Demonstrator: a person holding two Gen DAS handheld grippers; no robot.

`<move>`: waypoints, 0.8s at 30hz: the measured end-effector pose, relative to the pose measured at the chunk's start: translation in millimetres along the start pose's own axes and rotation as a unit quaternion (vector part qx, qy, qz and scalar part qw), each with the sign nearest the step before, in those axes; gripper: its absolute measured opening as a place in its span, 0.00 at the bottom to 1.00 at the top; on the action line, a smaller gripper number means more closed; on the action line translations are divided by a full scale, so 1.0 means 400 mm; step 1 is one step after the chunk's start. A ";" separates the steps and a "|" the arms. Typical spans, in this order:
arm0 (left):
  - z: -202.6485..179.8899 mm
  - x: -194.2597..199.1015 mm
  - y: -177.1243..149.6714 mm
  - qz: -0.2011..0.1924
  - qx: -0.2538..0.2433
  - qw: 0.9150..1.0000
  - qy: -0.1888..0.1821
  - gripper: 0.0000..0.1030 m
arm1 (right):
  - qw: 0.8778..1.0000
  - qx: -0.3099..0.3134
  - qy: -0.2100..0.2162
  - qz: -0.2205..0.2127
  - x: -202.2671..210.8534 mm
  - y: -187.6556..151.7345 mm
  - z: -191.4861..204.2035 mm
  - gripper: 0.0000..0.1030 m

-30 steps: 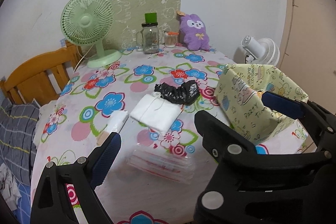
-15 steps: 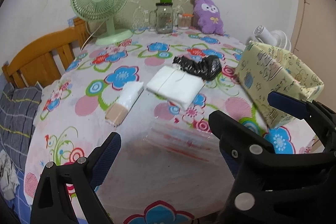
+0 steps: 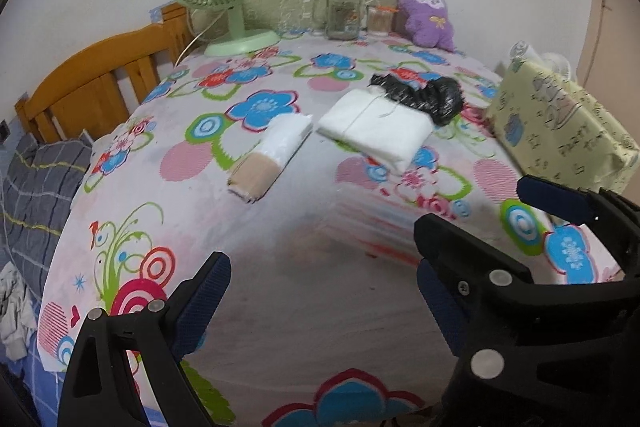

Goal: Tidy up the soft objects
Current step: 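Grasp the clear plastic bag with the right tool while the left grasps the rolled sock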

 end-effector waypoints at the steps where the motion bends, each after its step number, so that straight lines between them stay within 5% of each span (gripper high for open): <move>1: 0.004 -0.003 -0.002 0.002 0.002 1.000 0.001 0.92 | 1.000 0.004 0.002 0.003 -0.006 -0.002 0.007 0.87; 14: 0.035 -0.041 -0.003 0.013 0.000 1.000 0.002 0.93 | 0.998 0.026 0.037 0.038 -0.072 -0.006 0.075 0.76; 24: 0.038 -0.055 0.008 0.019 -0.001 1.000 -0.007 0.94 | 0.997 0.035 0.029 0.063 -0.111 -0.004 0.083 0.50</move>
Point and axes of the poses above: each gripper's, at about its wrist camera, not at the fingertips, and x roughly against the way its jaws point, z to its left, y to its top, the point moved 10 cm from there along -x, roughly the way its jaws point, and after that the axes turned 15 degrees about -y, right-handed, at the moved point
